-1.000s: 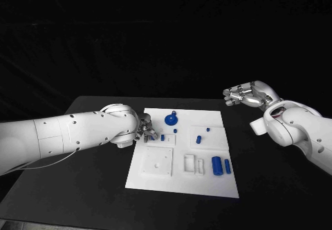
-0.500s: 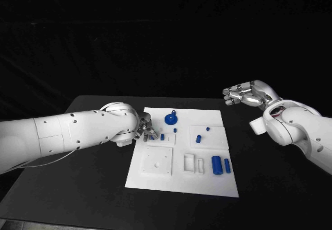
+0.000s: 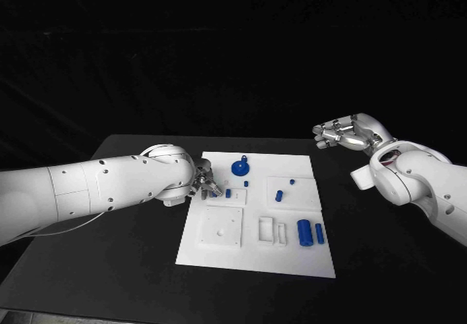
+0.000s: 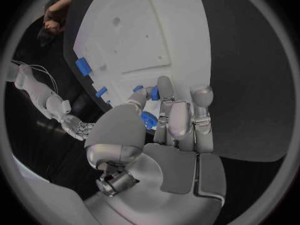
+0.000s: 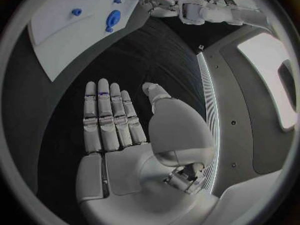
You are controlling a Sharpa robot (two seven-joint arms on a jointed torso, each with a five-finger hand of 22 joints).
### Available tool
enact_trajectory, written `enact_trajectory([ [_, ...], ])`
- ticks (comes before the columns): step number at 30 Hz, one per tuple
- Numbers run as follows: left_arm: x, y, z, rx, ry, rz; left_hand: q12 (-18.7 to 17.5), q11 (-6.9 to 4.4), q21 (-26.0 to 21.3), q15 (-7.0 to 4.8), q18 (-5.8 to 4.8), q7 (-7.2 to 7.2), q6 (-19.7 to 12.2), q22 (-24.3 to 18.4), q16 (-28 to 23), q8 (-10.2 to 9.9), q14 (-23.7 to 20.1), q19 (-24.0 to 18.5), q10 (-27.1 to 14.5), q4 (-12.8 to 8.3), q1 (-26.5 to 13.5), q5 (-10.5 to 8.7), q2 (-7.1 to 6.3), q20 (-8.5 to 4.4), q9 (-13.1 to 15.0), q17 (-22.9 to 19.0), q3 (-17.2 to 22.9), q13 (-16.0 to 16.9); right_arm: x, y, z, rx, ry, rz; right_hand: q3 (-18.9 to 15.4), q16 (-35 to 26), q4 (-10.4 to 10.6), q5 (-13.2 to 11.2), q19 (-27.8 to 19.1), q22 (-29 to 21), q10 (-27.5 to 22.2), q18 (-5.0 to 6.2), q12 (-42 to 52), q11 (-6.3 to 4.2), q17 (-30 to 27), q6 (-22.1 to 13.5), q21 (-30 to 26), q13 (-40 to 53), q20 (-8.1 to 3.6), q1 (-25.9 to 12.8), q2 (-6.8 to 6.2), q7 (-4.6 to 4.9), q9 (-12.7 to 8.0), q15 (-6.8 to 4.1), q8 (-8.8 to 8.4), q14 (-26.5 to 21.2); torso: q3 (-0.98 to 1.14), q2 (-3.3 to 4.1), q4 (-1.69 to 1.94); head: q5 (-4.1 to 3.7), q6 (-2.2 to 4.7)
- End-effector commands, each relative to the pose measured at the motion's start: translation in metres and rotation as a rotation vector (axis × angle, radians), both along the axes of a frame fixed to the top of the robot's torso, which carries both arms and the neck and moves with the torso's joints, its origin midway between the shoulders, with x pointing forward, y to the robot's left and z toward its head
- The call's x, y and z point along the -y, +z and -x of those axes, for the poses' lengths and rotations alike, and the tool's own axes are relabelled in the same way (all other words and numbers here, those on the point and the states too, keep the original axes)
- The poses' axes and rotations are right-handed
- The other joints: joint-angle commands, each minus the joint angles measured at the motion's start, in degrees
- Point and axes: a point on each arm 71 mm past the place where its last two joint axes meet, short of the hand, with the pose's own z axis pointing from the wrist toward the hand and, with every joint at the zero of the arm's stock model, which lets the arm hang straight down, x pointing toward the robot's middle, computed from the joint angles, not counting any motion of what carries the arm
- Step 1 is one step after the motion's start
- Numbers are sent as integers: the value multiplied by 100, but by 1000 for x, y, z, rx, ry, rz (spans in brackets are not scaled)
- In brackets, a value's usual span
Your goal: Assemble the parts on the task board
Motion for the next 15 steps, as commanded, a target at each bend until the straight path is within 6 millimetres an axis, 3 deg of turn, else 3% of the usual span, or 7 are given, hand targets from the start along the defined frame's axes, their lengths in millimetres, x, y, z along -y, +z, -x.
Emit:
enact_trajectory([
  [1, 3, -18, 8, -75, -17, -30, 30, 11, -28, -19, -61, 10, -31, 302, -18, 2, -1, 5, -35, 53, -7, -37, -65, -22, -147, -11, -2, 6, -2, 0, 1, 4, 20, 5, -17, -28, 27, 37, -32, -10, -27, -11, -25, 4, -8, -42, -36, -2, -11, -26, 11, -13, 9, -4, 4, -50, 2, 1, 4, -5, 0],
  [15, 1, -18, 5, -69, -5, -32, 36, 9, -17, -20, -60, 8, -31, 306, -16, 18, -2, 12, -38, 144, 31, -52, -101, -23, -161, -15, -26, 6, -2, 0, 0, 3, 19, 5, -17, -28, 27, 37, -32, -10, -27, -11, -25, 4, -8, -42, -36, -2, -11, -26, 11, -13, 9, -4, 4, -50, 0, 2, 0, -18, 11],
])
